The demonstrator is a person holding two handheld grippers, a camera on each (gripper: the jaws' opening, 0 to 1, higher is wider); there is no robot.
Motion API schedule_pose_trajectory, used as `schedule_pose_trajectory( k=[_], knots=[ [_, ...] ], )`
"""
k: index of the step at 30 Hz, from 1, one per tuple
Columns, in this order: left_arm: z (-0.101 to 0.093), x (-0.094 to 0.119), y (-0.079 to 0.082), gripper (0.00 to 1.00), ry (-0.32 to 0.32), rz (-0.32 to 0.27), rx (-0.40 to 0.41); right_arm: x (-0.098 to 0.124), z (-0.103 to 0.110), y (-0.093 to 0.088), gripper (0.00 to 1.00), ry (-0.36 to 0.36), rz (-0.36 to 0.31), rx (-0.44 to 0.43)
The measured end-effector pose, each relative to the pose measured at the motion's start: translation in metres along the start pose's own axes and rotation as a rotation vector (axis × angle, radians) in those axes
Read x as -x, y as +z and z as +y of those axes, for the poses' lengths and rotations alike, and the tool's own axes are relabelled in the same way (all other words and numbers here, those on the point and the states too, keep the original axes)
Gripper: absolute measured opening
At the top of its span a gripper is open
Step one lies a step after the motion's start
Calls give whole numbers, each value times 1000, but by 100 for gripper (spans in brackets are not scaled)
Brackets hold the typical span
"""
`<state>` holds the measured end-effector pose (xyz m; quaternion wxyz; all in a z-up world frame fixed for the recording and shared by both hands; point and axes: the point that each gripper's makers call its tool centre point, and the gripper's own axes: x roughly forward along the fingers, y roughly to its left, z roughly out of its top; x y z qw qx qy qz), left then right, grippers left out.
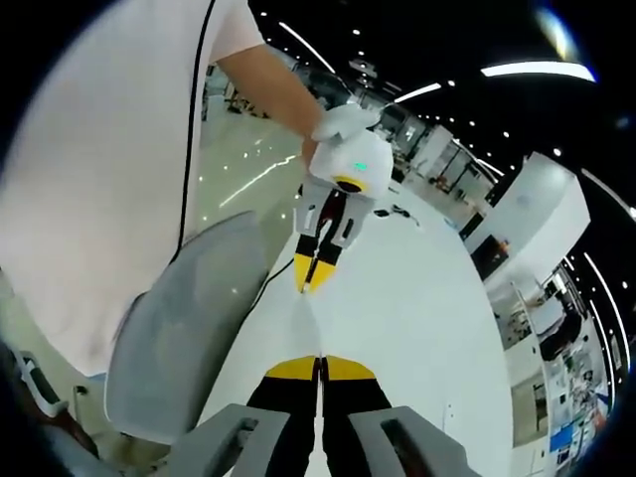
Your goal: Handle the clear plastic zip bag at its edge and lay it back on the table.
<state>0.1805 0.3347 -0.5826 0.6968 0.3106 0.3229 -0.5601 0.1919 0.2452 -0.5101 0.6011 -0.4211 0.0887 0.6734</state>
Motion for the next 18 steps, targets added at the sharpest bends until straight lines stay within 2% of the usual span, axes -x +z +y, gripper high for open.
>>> schedule_pose_trajectory(
  k=[10,18],
  knots=[
    [-1,3,3,0,6,21,21,-2,-1,-6,0,-13,-5,-37],
    [-1,4,4,0,-4,64,20,-3,0,-10,0,-13,0,-63]
  ],
)
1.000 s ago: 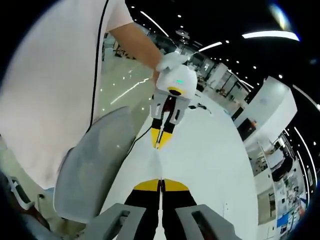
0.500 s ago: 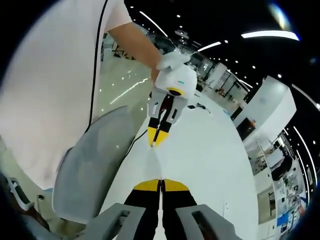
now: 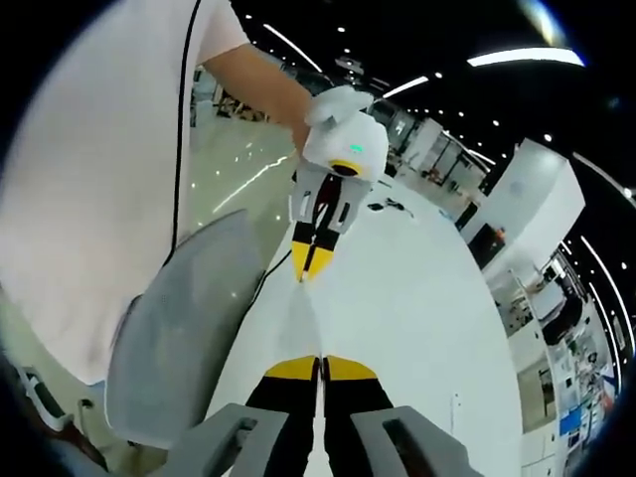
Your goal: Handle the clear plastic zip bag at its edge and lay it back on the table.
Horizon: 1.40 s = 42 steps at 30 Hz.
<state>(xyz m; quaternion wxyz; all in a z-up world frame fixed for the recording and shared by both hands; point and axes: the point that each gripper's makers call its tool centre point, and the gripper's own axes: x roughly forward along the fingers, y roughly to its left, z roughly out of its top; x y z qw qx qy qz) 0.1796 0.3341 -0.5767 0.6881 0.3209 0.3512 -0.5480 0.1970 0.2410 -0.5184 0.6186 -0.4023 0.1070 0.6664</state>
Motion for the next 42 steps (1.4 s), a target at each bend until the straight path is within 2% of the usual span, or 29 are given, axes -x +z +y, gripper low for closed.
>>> schedule_pose_trajectory(
  k=[7,16,31,37,42],
  knots=[
    [0,0,4,0,-3,24,-8,1,-3,5,5,-17,-13,-36],
    [17,1,6,0,61,28,-37,-5,-6,21,10,-26,-52,-95],
    [20,-2,11,0,97,20,-70,-55,-5,52,6,-12,-89,-104],
    [21,-2,11,0,105,18,-70,-67,-5,52,5,-5,-81,-106],
    [20,-1,12,0,107,12,-67,-76,-5,46,5,-2,-53,-104]
  ],
)
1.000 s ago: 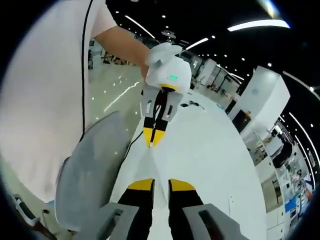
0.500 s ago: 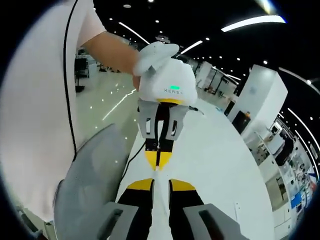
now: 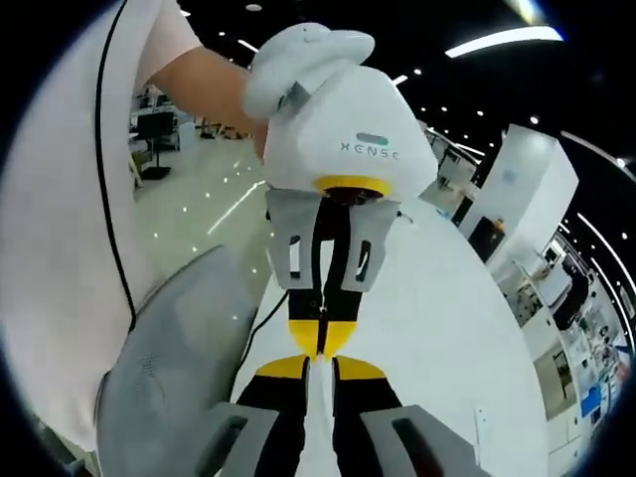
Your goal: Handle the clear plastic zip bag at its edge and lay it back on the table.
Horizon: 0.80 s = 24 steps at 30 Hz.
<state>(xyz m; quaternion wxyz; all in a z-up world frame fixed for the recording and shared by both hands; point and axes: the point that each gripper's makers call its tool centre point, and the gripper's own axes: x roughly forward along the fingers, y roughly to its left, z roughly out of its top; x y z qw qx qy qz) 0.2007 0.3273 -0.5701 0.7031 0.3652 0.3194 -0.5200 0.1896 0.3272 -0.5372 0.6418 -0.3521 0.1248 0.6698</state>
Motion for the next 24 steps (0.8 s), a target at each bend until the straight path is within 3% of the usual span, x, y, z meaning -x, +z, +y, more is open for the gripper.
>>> schedule_pose_trajectory(
  k=[24],
  knots=[
    [-3,-2,1,0,-19,13,5,-13,4,-8,0,-6,4,-2]
  ],
)
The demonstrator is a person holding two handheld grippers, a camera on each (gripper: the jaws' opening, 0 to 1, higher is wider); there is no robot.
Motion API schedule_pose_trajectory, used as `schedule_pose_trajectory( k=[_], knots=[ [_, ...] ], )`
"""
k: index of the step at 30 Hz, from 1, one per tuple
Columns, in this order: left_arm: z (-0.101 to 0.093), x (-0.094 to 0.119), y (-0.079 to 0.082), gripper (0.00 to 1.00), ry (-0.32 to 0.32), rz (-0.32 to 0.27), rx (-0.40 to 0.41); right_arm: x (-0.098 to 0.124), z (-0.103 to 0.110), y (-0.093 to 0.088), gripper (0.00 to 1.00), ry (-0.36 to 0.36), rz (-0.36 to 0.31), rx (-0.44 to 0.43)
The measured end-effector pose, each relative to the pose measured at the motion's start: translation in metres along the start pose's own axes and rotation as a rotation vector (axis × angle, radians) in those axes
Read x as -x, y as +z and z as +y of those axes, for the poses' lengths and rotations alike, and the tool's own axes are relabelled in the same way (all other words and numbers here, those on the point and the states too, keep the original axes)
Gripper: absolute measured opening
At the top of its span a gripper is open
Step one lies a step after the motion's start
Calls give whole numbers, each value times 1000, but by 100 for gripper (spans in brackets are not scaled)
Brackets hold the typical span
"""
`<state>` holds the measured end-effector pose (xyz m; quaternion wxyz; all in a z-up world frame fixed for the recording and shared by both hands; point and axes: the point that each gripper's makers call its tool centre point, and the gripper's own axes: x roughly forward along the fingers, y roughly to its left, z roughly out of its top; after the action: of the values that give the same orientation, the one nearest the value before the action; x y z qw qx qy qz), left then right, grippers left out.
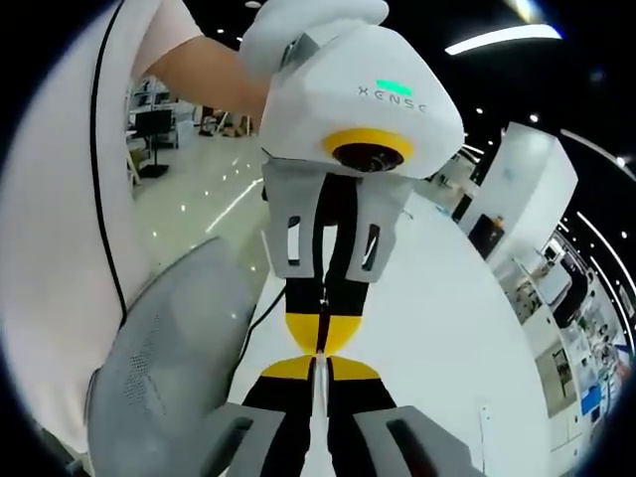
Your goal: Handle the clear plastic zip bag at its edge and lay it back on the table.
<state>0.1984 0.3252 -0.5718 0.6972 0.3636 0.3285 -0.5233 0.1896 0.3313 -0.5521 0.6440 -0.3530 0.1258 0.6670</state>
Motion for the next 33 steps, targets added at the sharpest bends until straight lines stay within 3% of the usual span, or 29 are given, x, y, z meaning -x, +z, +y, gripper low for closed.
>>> schedule_pose_trajectory(
  k=[20,33],
  knots=[
    [-4,-2,1,0,-10,6,1,-6,3,-3,1,3,-4,-11],
    [-7,-4,0,0,-13,12,-11,-8,8,-3,0,8,14,36]
  ],
)
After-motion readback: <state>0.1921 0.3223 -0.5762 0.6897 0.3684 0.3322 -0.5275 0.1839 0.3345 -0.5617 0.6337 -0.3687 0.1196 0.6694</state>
